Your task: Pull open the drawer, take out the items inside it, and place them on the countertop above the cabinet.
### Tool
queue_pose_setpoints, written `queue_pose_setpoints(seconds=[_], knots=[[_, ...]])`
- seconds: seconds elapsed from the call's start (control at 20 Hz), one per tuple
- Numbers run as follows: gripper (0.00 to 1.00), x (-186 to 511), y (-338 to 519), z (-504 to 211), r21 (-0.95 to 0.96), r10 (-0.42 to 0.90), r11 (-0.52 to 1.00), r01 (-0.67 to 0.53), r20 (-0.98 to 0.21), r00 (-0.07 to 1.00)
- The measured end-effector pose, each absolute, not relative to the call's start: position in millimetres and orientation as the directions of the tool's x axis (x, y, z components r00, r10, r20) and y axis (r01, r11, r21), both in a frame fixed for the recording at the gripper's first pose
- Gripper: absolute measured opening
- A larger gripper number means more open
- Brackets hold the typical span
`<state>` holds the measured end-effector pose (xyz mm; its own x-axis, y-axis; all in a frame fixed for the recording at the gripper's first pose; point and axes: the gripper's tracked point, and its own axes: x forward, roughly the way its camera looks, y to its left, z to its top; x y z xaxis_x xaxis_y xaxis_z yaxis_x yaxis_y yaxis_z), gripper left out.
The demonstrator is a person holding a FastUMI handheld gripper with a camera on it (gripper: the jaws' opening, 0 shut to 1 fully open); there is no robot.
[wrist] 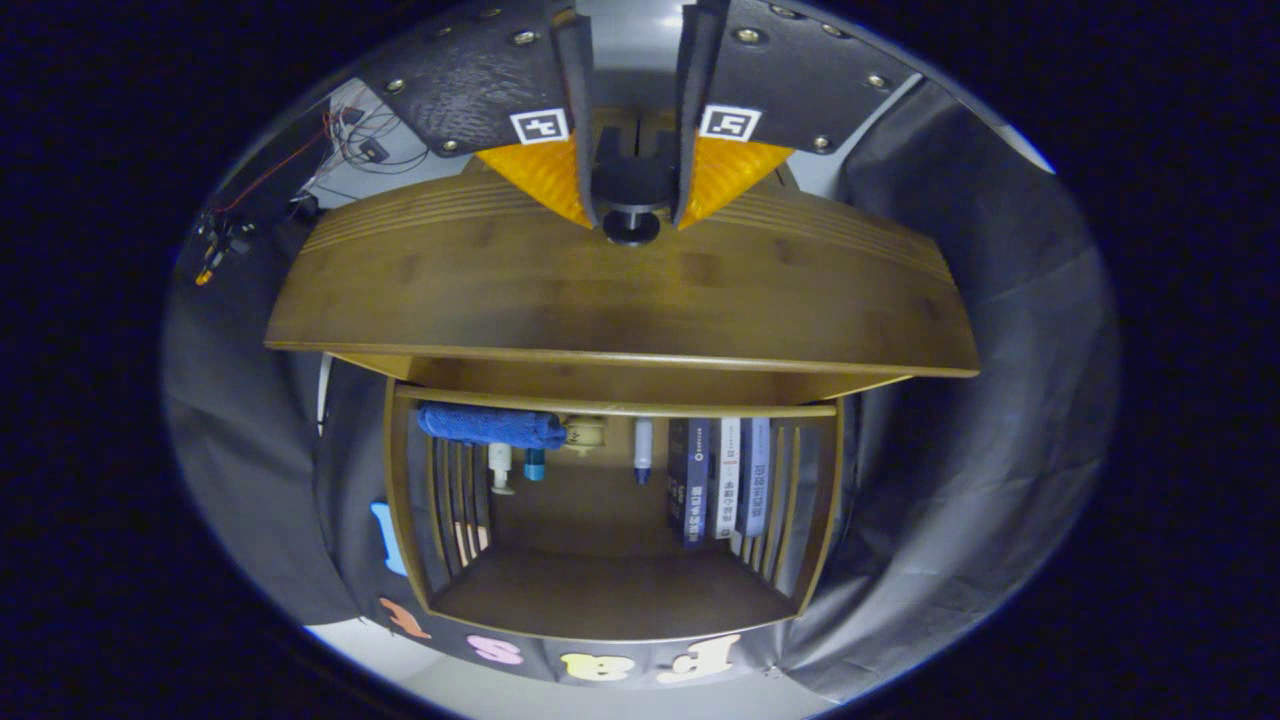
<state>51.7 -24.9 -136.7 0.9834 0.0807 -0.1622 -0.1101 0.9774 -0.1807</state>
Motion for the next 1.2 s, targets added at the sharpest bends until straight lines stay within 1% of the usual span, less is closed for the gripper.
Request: queue_pose_setpoints(seconds=[0.1, 0.45, 0.6, 0.8, 1.2], knots=[[0.42, 50, -38, -137, -0.211, 0.048, 0.974, -0.084, -0.168, 0.985], [0.99, 22, -37, -109, -0.234, 0.06, 0.968, -0.087, -0.121, 0.991], [0.98, 18, -30, -84, -0.2, 0.065, 0.976, -0.083, -0.098, 0.993], [0.98, 17, -13, -58, -0.164, 0.081, 0.982, -0.096, -0.099, 0.992], [0.98, 43, 0, 9, -0.13, 0.039, 0.99, -0.046, -0.059, 0.998]])
